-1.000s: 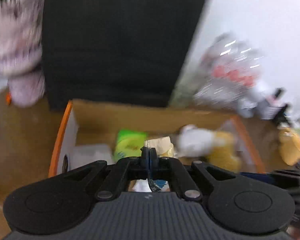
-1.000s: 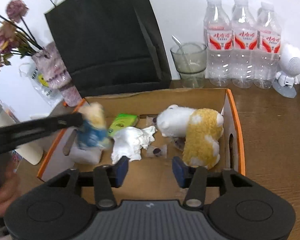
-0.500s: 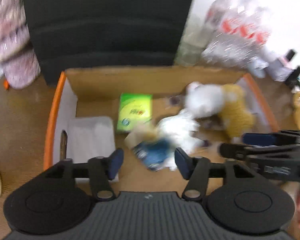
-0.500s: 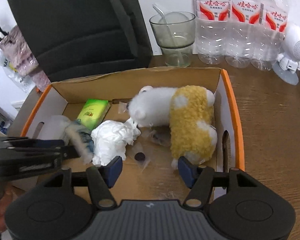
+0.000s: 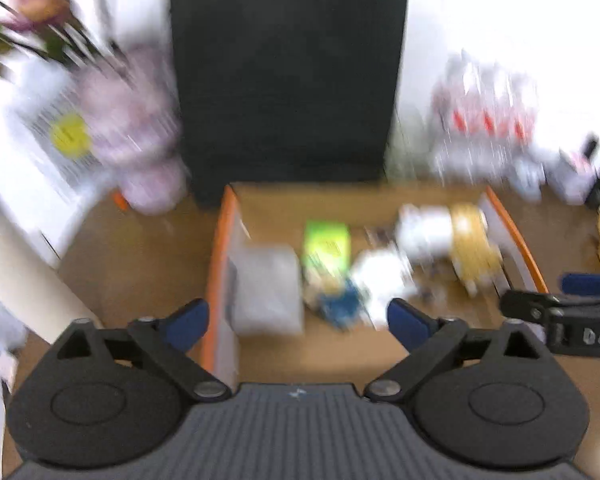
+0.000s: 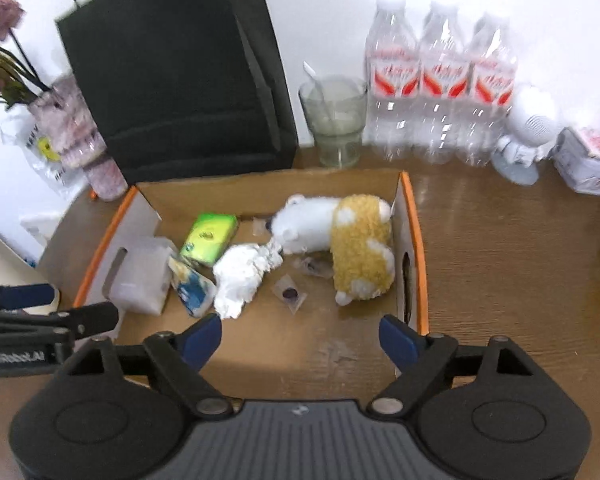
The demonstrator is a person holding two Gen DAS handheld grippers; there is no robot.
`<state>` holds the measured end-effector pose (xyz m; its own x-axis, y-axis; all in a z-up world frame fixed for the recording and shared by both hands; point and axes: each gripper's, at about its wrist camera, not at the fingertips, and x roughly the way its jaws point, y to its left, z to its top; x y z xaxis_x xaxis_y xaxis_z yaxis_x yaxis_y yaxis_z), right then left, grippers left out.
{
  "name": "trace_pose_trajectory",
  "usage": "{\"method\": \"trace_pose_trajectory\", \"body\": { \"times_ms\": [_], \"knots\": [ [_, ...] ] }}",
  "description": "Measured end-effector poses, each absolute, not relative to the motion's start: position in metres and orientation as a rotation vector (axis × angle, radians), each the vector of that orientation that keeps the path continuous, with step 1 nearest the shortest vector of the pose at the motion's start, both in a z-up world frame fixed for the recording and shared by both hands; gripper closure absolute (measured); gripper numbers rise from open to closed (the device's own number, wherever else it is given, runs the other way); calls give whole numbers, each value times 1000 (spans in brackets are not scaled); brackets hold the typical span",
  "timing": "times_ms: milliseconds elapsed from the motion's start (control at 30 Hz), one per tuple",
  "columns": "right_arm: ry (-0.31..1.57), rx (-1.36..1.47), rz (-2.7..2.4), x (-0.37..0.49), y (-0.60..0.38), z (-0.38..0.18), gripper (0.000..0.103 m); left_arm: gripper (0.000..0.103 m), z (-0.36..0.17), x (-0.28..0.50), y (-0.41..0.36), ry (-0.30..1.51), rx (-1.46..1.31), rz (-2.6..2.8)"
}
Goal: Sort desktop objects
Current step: 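Withdraw both tools from the cardboard box back toward the table items, then grasp the red rose with the right tool while the left tool grasps the black cable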
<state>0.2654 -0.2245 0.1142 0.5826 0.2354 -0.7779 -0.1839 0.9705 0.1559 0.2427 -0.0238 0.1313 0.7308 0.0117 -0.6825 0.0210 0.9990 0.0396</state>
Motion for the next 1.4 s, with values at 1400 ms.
{"method": "trace_pose_trajectory", "body": {
  "times_ms": [1400],
  "knots": [
    [524, 52, 342, -73, -266, 26, 18, 23, 36, -51, -27, 498, -8, -249]
  ]
}}
